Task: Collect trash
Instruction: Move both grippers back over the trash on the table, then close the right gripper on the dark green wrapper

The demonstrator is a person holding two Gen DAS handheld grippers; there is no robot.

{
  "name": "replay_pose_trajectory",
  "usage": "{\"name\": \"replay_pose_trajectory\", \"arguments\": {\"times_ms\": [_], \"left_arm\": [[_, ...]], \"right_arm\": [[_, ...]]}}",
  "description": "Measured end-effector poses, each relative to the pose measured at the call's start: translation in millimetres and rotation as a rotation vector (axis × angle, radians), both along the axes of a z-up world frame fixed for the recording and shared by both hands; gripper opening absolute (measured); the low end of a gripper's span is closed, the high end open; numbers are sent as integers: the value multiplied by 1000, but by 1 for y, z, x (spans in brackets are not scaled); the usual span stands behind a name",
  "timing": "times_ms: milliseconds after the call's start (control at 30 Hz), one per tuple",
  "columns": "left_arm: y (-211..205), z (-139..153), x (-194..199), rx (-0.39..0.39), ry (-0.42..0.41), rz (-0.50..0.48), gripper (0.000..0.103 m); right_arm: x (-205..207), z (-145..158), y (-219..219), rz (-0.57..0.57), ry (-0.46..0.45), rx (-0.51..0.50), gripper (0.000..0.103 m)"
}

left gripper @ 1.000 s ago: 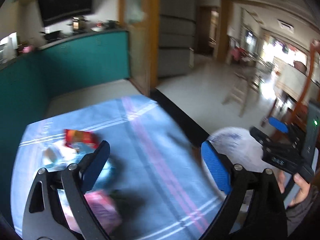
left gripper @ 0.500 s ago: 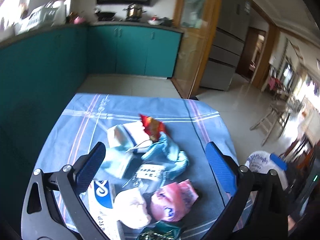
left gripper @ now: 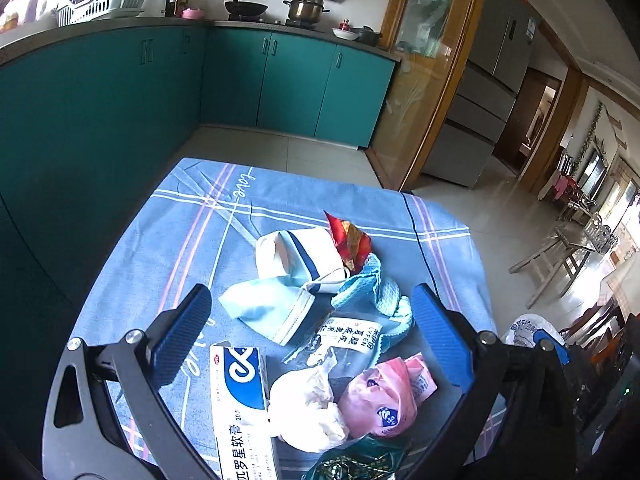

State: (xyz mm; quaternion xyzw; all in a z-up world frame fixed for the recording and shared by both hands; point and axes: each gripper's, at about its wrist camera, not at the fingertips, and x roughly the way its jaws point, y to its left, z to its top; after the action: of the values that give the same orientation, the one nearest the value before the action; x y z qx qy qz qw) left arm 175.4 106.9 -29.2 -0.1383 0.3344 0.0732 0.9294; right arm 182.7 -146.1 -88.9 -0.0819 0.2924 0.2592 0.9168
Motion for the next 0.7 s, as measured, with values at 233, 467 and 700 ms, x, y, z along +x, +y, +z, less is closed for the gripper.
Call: {"name": "replay_pose_trajectory", "arguments": {"times_ms": [233,467,700], "left_arm": [[-12,-6,4,69,29,-13,100],[-11,-7,3,61,35,-8,100],[-8,-12,5,57,57,-1,100]], "right_arm": [[-2,-5,9,19,8,-26,92],[3,-11,7,-1,28,-29,92],[3,-13,7,-4,29,-36,92]]}}
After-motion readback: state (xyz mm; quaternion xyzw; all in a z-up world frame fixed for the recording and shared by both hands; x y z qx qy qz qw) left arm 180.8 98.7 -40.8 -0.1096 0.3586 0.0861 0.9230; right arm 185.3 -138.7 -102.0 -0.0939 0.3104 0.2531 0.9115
